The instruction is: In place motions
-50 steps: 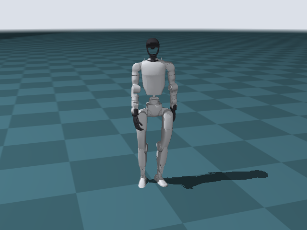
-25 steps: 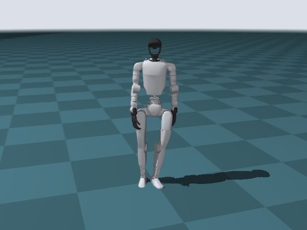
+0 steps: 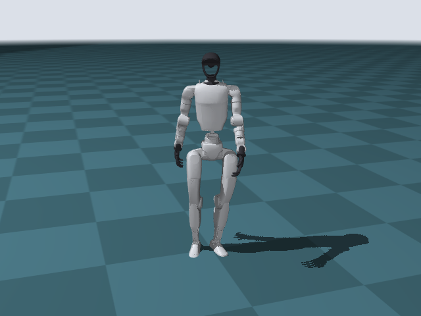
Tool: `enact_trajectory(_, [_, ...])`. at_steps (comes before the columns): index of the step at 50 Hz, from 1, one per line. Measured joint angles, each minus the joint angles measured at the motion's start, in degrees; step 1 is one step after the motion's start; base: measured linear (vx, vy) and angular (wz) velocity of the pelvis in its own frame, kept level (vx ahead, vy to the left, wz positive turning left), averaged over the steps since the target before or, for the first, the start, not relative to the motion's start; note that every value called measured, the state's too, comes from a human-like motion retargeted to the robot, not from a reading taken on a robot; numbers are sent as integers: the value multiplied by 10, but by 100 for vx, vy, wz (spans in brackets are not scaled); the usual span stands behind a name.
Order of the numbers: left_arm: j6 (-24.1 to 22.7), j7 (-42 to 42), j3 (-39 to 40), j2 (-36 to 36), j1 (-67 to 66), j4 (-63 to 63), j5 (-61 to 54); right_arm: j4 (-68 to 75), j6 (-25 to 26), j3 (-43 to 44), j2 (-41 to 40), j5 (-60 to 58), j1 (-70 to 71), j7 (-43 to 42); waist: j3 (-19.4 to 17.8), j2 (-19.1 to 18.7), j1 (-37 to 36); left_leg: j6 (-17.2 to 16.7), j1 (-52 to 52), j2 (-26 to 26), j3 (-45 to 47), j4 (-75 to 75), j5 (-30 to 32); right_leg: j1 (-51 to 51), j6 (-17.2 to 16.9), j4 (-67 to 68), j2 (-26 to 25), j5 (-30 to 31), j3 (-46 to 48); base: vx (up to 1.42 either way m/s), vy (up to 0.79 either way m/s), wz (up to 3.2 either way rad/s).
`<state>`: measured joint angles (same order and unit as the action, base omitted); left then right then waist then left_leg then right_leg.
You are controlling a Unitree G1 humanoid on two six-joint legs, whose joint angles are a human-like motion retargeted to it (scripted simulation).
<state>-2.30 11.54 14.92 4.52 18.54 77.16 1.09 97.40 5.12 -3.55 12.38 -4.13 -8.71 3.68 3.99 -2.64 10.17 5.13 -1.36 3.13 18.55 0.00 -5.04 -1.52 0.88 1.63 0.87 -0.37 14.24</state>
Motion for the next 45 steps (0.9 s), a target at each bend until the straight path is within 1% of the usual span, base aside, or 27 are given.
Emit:
enact_trajectory(3, [6, -9, 22, 0, -42, 94, 37, -18, -18, -36, -27, -14, 54, 13, 0, 1, -6, 1, 0, 4, -12, 0, 2, 5, 0, -1, 3, -2, 11, 0, 3, 51])
enact_trajectory(5, [13, -22, 43, 4, -72, 167, 54, -51, -23, -62, -41, -24, 89, 22, -2, 1, 26, 4, -2, 13, -54, 4, 8, 12, 0, -5, 9, -1, 51, 1, 1, 112])
enact_trajectory(7, [28, -38, 64, 7, -123, 202, 56, -86, -29, -87, -53, -37, 129, 29, -3, 4, -6, 1, 1, 9, -30, 1, 5, 12, 0, -2, 5, -5, 22, 0, 0, -29])
enact_trajectory(10, [48, -45, 91, 10, -224, 202, 50, -138, -41, -99, -67, -56, 188, 38, -4, 5, -9, 1, 1, 11, -38, 2, 7, 15, -1, -2, 7, -6, 27, 1, 0, 15])
enact_trajectory(12, [46, -33, 113, 17, -285, 202, 54, -175, -47, -97, -76, -52, 220, 39, -4, 5, -10, 1, 0, 12, -44, 2, 8, 16, -1, -2, 7, -8, 29, 2, 1, 25])
enact_trajectory(16, [45, -7, 147, 40, -384, 202, 67, -246, -59, -83, -88, -7, 267, 46, -5, 6, -10, 2, -3, 14, -58, 4, 11, 18, -2, -1, 8, -11, 35, 0, 2, 33])
enact_trajectory(20, [57, -9, 170, 55, -444, 202, 61, -304, -71, -65, -95, 34, 290, 46, -7, 10, -10, 3, -5, 17, -73, 6, 14, 23, -4, -1, 9, -15, 44, 0, 1, 34])
enact_trajectory(23, [64, -11, 180, 57, -455, 202, 43, -332, -77, -63, -96, 45, 290, 45, -9, 14, -9, 3, -5, 19, -79, 7, 15, 26, -4, -1, 10, -15, 49, 0, 0, 15])
enact_trajectory(28, [64, -16, 172, 47, -408, 202, 20, -331, -87, -73, -93, 28, 258, 36, -7, 19, -5, 4, -5, 19, -78, 6, 15, 25, -4, -1, 11, -14, 51, 0, 0, 0])
enact_trajectory(32, [59, -23, 138, 36, -320, 202, 8, -256, -84, -76, -88, -7, 220, 29, -3, 21, -2, 5, -5, 16, -70, 5, 15, 22, -4, 0, 10, -11, 49, -1, -1, -15])
enact_trajectory(35, [51, -24, 109, 29, -233, 202, 5, -157, -69, -71, -77, -34, 196, 29, -1, 20, -1, 6, -5, 13, -62, 4, 14, 19, -4, 1, 8, -8, 45, -2, -1, -24])
enact_trajectory(40, [48, 13, 70, 23, -95, 160, -8, -27, -21, -60, -48, -62, 128, 34, 1, 22, -2, 6, -6, 11, -51, 4, 13, 16, -4, -2, 9, -3, 44, -1, 0, -17])
enact_trajectory(45, [48, 44, 47, 2, 8, 66, -48, 0, 2, -35, -21, -89, 32, 39, 0, 26, -2, 7, -8, 12, -47, 6, 13, 15, -7, -3, 11, -2, 44, 0, 0, 0])
